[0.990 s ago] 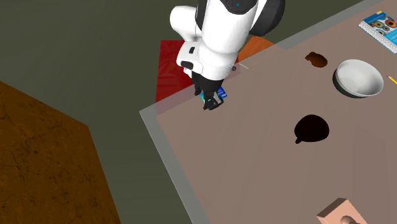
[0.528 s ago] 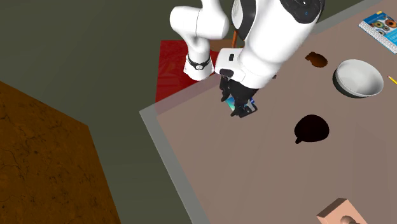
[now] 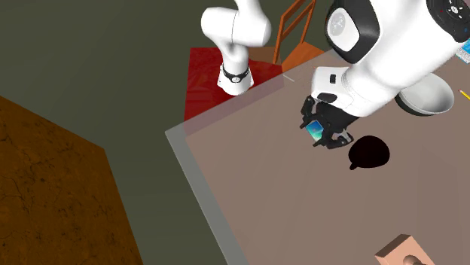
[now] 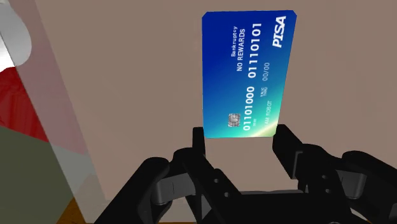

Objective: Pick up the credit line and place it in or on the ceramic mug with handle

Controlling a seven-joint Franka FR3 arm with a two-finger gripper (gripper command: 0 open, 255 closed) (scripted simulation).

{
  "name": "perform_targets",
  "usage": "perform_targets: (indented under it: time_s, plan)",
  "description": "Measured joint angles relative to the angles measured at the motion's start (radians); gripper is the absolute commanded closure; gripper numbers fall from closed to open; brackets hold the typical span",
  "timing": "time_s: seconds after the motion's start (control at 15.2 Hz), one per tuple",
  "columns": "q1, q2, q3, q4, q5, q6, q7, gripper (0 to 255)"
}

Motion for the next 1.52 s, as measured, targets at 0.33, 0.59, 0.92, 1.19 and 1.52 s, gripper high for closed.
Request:
perform_targets:
  time_s: [0.33, 0.59, 0.92, 1.19, 1.52]
  plan:
    - [-0.010, 0.177, 0.131, 0.156, -0.094, -0.021, 0.168, 255]
    - [0.024, 0.374, 0.230, 0.318, -0.233, -0.072, 0.338, 255]
    - [0.148, 0.602, 0.254, 0.501, -0.407, -0.143, 0.503, 255]
    - [0.159, 0.624, 0.249, 0.474, -0.426, -0.107, 0.525, 255]
    - [0.161, 0.642, 0.241, 0.425, -0.445, -0.049, 0.543, 255]
